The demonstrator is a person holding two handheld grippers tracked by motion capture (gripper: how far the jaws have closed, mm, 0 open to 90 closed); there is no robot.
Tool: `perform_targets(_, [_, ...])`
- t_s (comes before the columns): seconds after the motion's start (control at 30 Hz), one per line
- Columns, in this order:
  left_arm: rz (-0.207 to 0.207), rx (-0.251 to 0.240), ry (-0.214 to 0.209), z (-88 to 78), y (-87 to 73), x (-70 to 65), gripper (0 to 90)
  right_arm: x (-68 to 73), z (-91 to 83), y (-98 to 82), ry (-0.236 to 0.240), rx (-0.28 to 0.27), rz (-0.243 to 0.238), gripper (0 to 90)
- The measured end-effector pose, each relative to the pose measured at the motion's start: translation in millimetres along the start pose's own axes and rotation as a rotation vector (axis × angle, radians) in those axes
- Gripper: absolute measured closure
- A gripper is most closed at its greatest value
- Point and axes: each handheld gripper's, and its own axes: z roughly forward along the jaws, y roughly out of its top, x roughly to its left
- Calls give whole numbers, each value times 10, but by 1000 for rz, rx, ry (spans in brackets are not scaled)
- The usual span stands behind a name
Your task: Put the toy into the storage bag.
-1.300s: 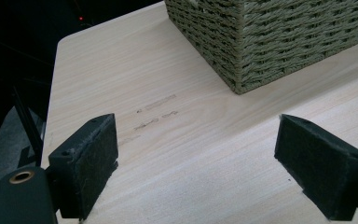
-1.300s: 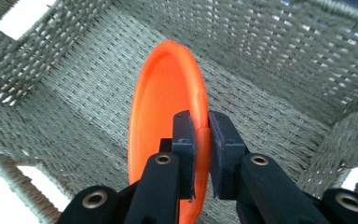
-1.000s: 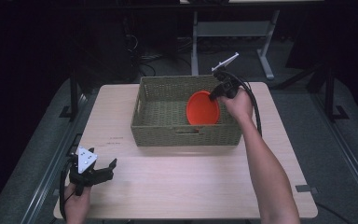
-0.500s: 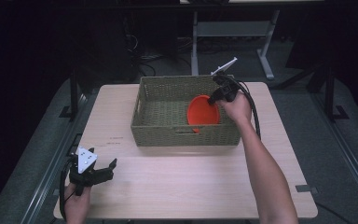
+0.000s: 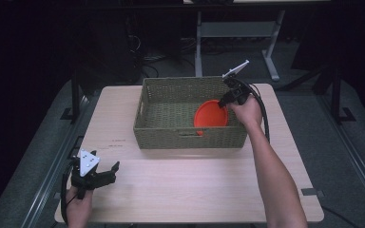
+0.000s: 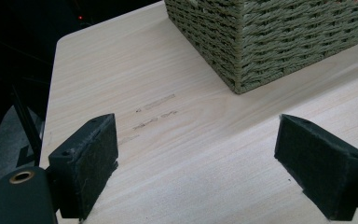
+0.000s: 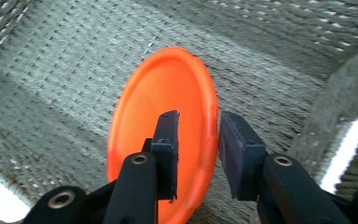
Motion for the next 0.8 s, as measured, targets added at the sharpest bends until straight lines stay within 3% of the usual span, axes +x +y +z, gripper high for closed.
perform_targets(0.1, [2,2,0,-1,1,-2,129,-26,-32,-7,31,-26,26,689])
perform_targets(0.5, [-10,7,5,20,5,21,129,68,39,6,101,1,-17,632])
perform_targets(0.8, [-9,6,5,10,0,23,129,74,-9,-13,147,-17,-13,570])
